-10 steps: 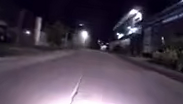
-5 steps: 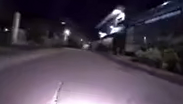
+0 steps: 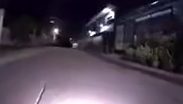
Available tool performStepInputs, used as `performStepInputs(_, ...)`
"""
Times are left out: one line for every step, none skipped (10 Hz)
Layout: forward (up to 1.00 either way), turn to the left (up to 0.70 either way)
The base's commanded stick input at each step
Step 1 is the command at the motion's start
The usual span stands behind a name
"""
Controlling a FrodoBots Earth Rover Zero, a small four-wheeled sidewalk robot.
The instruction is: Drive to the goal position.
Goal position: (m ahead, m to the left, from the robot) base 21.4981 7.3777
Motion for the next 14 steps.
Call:
performStepInputs(0.70, 0.00)
performStepInputs(0.70, 0.00)
performStepInputs(0.70, 0.00)
performStepInputs(0.70, 0.00)
performStepInputs(0.70, 0.00)
performStepInputs(0.70, 0.00)
performStepInputs(0.70, 0.00)
performStepInputs(0.70, 0.00)
performStepInputs(0.70, 0.00)
performStepInputs(0.70, 0.00)
performStepInputs(0.70, 0.00)
performStepInputs(0.70, 0.00)
performStepInputs(0.70, 0.00)
performStepInputs(0.70, 0.00)
